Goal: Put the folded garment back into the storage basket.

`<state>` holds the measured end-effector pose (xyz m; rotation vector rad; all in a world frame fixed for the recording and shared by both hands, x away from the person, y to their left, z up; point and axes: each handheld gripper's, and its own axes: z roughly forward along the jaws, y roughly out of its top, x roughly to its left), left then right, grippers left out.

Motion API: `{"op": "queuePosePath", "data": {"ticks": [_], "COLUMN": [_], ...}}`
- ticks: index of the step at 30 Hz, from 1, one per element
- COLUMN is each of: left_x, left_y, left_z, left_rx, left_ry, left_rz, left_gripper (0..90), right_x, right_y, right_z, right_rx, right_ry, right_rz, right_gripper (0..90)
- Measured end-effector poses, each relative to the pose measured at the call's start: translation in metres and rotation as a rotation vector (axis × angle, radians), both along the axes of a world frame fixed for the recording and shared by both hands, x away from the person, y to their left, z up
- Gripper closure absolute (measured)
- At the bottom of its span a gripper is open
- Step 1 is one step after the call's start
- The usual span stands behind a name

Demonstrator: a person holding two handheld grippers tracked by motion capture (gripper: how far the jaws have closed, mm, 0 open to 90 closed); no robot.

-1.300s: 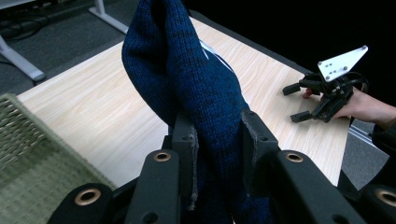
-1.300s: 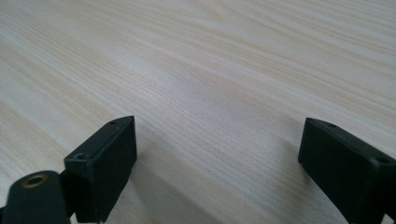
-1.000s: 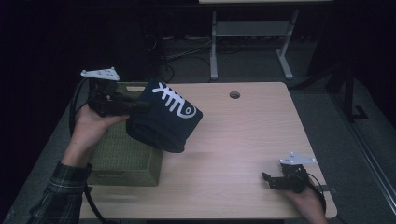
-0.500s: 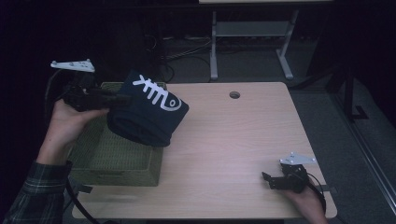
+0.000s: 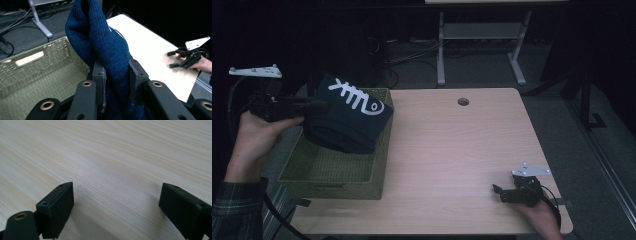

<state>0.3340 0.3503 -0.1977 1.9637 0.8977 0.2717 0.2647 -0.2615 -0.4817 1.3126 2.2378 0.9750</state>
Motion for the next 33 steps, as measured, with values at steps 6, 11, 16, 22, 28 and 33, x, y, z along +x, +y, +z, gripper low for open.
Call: {"op": "queuePosePath", "data": {"ticks": [6,11,16,22,28,33], "left_x": [-0.001,0.0,0.001,0.001,-0.002,-0.004], "left_y": [0.009,0.014,0.017,0.021,0.028,0.039], "left_z": [-0.008,-0.018,-0.028,-0.042,-0.053,-0.061], "left_rx": [0.014,0.026,0.032,0.036,0.001,-0.024], "left_ry": [0.022,0.043,0.064,0.092,0.1,0.108], "left_rz": [0.024,0.041,0.054,0.065,0.085,0.107], "left_gripper": [70.7,70.7,70.7,70.7,70.8,70.8], "right_x": [0.0,0.0,0.0,0.0,0.0,0.0], "right_y": [0.0,0.0,0.0,0.0,0.0,0.0], "right_z": [0.0,0.0,0.0,0.0,0.0,0.0], "right_rx": [0.0,0.0,0.0,0.0,0.0,0.0], "right_ry": [0.0,-0.001,0.001,0.0,0.001,0.0], "right_rz": [-0.001,-0.001,-0.001,-0.002,-0.001,0.0], "right_gripper": [12.4,12.6,12.6,12.7,12.6,12.6]}}
